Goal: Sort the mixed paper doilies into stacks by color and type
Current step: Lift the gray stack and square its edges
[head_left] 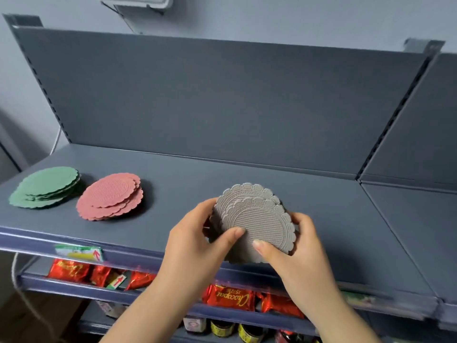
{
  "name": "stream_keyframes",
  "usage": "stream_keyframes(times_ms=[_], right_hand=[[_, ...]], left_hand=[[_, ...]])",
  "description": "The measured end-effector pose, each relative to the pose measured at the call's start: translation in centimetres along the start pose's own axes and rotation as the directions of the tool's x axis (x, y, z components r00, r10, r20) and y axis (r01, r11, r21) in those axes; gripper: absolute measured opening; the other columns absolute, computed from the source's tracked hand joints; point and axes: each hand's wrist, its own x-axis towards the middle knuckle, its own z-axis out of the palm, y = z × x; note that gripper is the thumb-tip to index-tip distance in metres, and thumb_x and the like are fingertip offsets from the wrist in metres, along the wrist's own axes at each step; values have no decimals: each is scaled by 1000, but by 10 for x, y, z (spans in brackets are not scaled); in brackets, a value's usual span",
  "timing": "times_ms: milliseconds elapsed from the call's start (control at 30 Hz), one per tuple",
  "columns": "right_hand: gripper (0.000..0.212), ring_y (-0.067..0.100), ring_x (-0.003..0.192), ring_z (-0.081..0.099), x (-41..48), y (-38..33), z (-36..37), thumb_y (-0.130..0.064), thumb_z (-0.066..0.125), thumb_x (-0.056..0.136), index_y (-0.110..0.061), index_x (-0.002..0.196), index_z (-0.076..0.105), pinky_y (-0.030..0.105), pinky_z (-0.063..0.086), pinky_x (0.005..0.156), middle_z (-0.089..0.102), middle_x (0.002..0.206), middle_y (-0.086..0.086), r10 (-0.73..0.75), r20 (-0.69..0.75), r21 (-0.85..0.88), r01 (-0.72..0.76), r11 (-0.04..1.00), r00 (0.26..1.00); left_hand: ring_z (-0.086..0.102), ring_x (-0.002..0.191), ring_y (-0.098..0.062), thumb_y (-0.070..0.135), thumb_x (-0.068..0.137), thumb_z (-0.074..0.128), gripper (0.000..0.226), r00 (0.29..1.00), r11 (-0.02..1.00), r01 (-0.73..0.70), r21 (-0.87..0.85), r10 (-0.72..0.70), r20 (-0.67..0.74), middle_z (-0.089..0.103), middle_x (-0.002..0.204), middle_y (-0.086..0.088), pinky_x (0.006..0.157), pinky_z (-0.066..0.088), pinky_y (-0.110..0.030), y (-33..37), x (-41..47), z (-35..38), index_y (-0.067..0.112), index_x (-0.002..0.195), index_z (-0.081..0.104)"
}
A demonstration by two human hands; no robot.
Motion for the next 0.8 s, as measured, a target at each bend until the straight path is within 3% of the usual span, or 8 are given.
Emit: stream_keyframes(times_ms=[100,300,433,500,600,700,800], right_hand=[[51,-14,86,53,5,0,11,-32,77,63,-38,102,45,4,45,59,59,99,-19,25,-16,-20,-25,999,1000],[48,-11,85,57,27,5,27,-30,77,64,-38,101,46,8,47,61,62,94,-21,53,10,-10,-53,999,999],[45,-11,85,58,48,9,36,-31,77,65,-41,96,46,11,48,59,61,94,-27,71,49,19,-72,997,996],[45,-11,84,58,59,11,41,-33,77,65,-40,96,46,11,49,58,62,93,-22,116,103,41,-121,992,988],[47,1,86,63,76,16,52,-36,77,62,-31,99,49,26,56,69,64,100,-12,216,235,104,-245,964,948],[43,11,91,64,86,20,71,-35,74,65,-25,99,50,40,55,79,65,101,-6,268,315,91,-310,947,911],[34,11,88,63,93,14,93,-34,71,70,-27,94,49,38,55,78,63,99,-6,285,337,5,-304,953,897]], left_hand=[[57,87,10,35,71,74,55,999,1000,-27,14,27,20,57,99,38,73,41,-4,-10,7,-6,69,100,42],[54,83,10,35,70,75,56,999,996,-6,94,9,-34,55,96,39,70,38,-2,-24,24,-9,71,96,41],[53,83,10,34,70,75,45,998,991,45,126,-41,-39,59,90,34,68,36,0,-28,42,-12,62,94,49],[54,84,12,35,69,77,44,994,984,102,148,-96,-44,60,82,33,68,36,1,-32,51,-15,50,104,57],[55,82,11,41,65,80,57,977,961,207,182,-195,-85,58,90,29,67,36,2,-44,62,-20,42,117,57],[54,77,5,43,65,79,60,955,924,296,243,-279,-105,60,94,14,63,35,-4,-60,69,-30,41,120,55],[56,81,-6,44,66,79,61,943,893,332,305,-315,-106,60,98,10,71,36,-16,-76,77,-45,36,122,55]])
